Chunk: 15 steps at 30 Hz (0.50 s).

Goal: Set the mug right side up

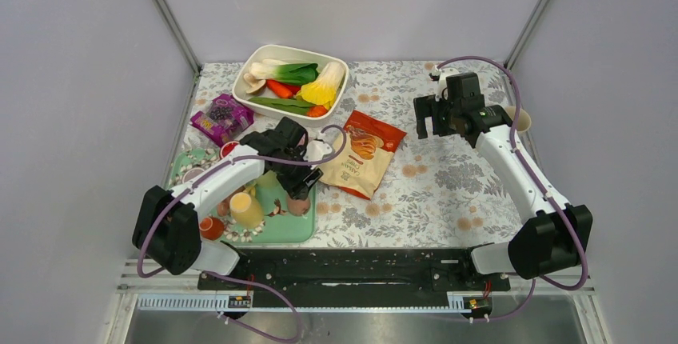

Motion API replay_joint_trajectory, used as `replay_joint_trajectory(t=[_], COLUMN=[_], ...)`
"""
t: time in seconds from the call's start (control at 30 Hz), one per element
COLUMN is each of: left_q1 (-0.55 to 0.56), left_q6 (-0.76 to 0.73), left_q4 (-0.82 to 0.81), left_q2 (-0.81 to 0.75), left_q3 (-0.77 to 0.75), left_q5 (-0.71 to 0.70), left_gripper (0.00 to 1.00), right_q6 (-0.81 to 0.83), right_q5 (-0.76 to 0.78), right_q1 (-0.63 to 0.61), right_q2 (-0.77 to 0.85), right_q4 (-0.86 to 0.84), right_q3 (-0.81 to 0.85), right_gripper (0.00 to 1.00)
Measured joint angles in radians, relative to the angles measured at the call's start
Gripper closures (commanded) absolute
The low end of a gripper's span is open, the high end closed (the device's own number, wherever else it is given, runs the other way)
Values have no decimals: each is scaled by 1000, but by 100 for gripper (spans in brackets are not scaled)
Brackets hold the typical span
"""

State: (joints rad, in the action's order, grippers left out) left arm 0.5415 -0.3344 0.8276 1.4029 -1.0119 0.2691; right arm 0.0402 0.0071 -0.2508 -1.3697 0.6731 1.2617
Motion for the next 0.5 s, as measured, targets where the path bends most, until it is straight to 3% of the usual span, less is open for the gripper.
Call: replay_joint_trajectory(t=[0.33, 0.5], left_q1=[-1, -8], left_q6=[-265, -255], left_q4=[182, 237], left_q2=[-6, -11], left_q3=[2, -53], left_q5=[49, 98], left_gripper=[20, 22], right_q6=[0, 0], right_q5=[0, 0], right_q1=[0, 0], right_q2=[0, 3], right_q4=[-3, -6], right_q3=[-6, -14], right_gripper=[1, 1])
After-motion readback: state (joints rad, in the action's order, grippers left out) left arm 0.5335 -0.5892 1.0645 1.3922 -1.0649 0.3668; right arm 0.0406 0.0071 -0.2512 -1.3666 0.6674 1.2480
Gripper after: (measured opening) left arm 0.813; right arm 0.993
